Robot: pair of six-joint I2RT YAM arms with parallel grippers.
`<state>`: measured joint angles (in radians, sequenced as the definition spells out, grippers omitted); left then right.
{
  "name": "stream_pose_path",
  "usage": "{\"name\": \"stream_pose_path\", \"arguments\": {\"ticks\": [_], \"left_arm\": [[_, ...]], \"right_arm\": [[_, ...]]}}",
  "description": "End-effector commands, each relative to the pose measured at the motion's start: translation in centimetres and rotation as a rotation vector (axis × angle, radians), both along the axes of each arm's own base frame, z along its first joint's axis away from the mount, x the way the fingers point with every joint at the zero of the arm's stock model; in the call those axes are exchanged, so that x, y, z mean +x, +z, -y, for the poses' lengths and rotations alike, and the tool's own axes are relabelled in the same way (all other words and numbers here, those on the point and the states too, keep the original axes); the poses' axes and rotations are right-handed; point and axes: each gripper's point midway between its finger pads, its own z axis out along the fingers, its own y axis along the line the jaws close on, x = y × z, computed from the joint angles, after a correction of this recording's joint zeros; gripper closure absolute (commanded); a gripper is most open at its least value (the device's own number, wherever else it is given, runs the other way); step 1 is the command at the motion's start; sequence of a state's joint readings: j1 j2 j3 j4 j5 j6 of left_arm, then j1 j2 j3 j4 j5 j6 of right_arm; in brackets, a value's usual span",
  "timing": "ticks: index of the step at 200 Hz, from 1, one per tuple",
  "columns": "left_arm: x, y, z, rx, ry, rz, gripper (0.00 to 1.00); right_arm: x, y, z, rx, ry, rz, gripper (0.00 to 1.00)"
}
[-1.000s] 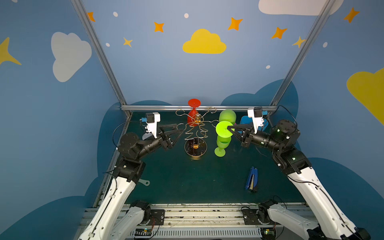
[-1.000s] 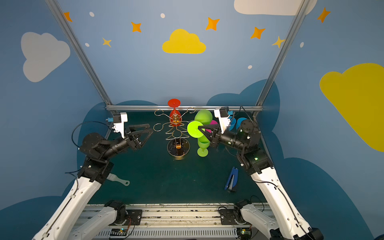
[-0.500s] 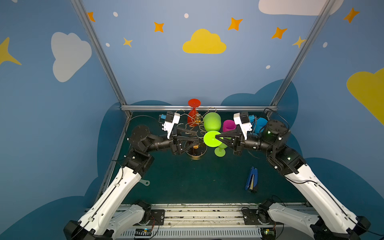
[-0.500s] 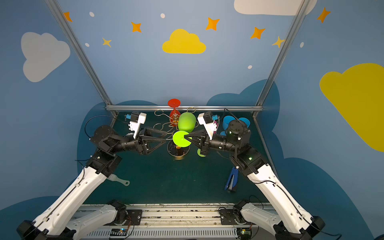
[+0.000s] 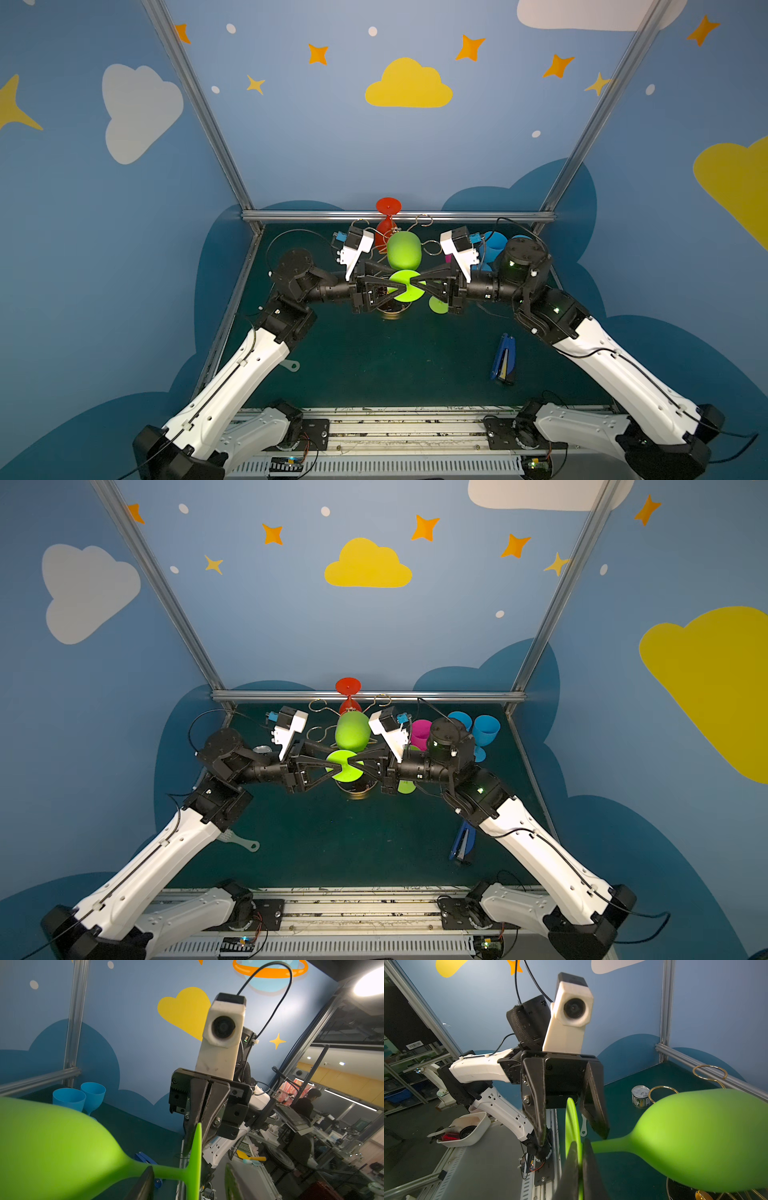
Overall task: Take the wine glass off the wine glass rack
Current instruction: 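Raise the green glass with the right gripper while the left gripper reaches toward it, then close the left gripper on the green glass foot beside the right gripper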
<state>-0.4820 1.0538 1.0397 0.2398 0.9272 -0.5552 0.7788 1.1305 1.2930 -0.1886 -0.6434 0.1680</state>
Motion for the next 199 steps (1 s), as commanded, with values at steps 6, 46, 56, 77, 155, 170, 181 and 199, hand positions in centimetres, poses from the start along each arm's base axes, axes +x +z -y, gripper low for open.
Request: {"name": "stream_pose_path", "arguments": {"ticks": [6,46,56,77,155,170,181,199], "left_arm": [[-0.4,0.8,0.0,-0.008,-0.010,0.040,0.61],[-0.5,0.8,0.0,-0.010,-0.004,0.039,0.75],[-0.5,0.9,0.0,-0.014,-0.003,0.040,0.76],[-0.5,1.1,-0.1,-0.018,-0.005,0.039,0.78],[-0.1,2.4,-0.7,-0.050,0.065,0.007,0.97],[-0.4,3.3,-1.0,-0.067,0.073,0.001,0.97],[-0.5,3.9,-1.3,-0.085,0.092,0.002,0.97],[-0.7,4.8,-1.8,-0.111,0.121,0.015,0.97]], "right_arm": [[0.0,2.5,0.1,0.048,-0.026,0.075,1.00],[-0.3,2.5,0.0,0.047,-0.019,0.081,1.00],[-0.4,2.6,-0.1,0.049,-0.016,0.081,1.00],[-0.6,2.6,-0.1,0.052,-0.011,0.083,1.00],[-0.8,2.7,0.9,0.042,-0.051,0.125,1.00],[-0.8,2.8,1.6,0.047,-0.079,0.146,0.91],[-0.7,2.9,2.2,0.056,-0.109,0.171,0.79],[-0.7,3.1,3.4,0.068,-0.169,0.214,0.56]]}}
